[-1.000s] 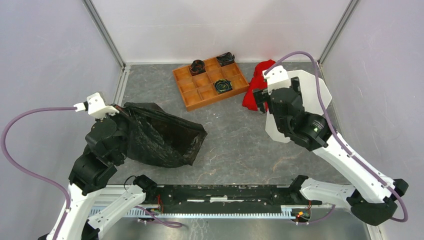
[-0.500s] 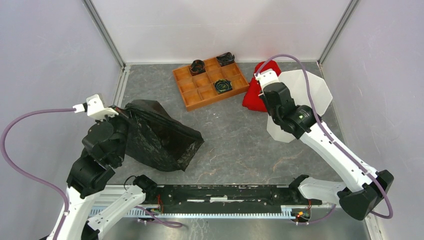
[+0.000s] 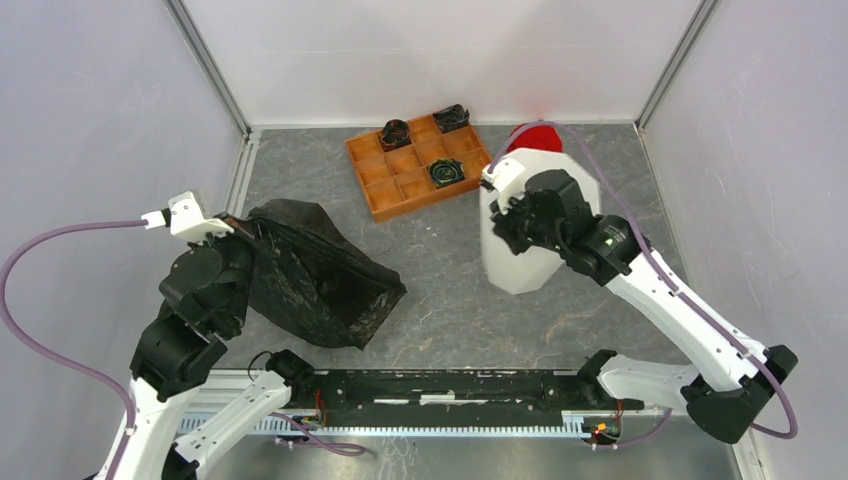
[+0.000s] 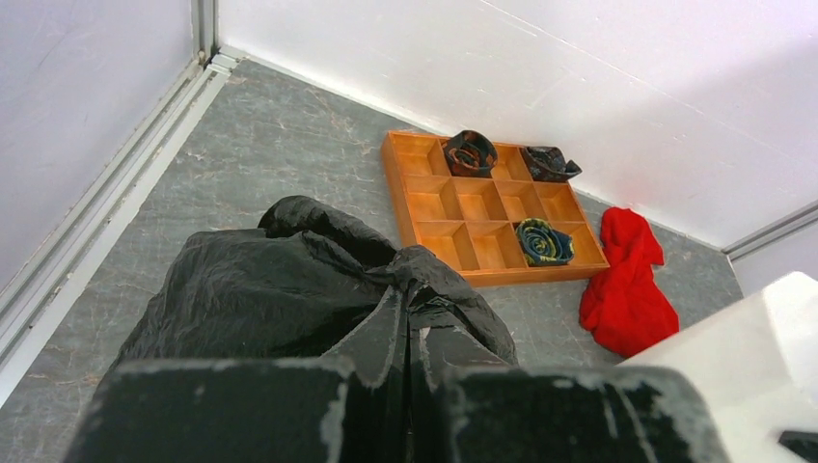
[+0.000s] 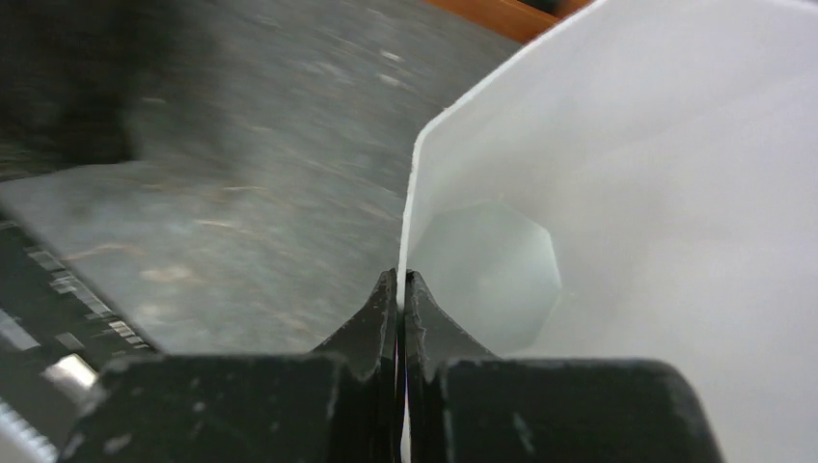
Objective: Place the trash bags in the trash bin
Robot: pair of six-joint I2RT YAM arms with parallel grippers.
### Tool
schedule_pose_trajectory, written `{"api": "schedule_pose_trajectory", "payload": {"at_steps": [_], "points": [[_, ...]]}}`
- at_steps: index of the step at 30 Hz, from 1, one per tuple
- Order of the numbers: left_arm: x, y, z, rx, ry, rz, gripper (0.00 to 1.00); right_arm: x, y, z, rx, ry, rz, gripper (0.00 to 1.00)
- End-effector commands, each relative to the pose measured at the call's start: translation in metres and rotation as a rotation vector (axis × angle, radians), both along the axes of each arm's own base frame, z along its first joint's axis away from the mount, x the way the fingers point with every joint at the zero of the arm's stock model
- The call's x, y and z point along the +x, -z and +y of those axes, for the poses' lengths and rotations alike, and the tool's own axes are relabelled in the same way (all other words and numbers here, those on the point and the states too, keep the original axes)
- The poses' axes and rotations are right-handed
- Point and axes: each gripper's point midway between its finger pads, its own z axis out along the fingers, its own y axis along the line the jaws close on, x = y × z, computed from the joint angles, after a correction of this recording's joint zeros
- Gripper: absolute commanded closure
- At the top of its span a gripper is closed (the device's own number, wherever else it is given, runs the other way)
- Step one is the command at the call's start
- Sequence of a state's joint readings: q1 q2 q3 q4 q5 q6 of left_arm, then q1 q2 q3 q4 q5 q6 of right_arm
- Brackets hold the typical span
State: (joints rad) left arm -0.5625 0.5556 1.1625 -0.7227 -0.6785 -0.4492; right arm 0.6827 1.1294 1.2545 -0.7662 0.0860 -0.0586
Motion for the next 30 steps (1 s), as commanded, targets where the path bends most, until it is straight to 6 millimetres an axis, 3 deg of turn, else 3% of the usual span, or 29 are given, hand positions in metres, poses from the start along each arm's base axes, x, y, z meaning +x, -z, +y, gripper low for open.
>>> {"api": "schedule_pose_trajectory", "payload": {"at_steps": [1,5,9,13,16,23,27,30], "points": [[-0.001,-0.022,0.002,-0.045,-0.007,-0.061,0.98,-0.024,-0.030,0.081,0.219,-0.265,0.007,1.00],[-0.007,-0.022,0.005,-0.060,-0.014,-0.058,0.98,-0.030,-0.025,0.128,0.166,-0.332,0.008,1.00],[-0.014,-0.023,0.011,-0.073,-0.026,-0.056,0.98,-0.034,-0.015,0.147,0.112,-0.358,0.022,1.00],[-0.019,-0.024,0.018,-0.077,-0.049,-0.059,0.98,-0.051,-0.021,0.169,0.162,-0.438,0.013,1.00],[-0.019,-0.026,0.021,-0.073,-0.067,-0.063,0.98,-0.050,-0.018,0.175,0.154,-0.432,0.013,0.98],[-0.018,-0.036,0.025,-0.059,-0.083,-0.081,0.98,-0.034,-0.025,0.150,0.039,-0.301,-0.051,0.61],[-0.019,-0.047,0.030,-0.060,-0.110,-0.108,0.98,-0.032,-0.048,0.142,0.038,-0.257,-0.085,0.36],[-0.021,-0.061,0.035,-0.075,-0.125,-0.145,0.98,-0.036,-0.073,0.145,0.085,-0.244,-0.125,0.22]]}}
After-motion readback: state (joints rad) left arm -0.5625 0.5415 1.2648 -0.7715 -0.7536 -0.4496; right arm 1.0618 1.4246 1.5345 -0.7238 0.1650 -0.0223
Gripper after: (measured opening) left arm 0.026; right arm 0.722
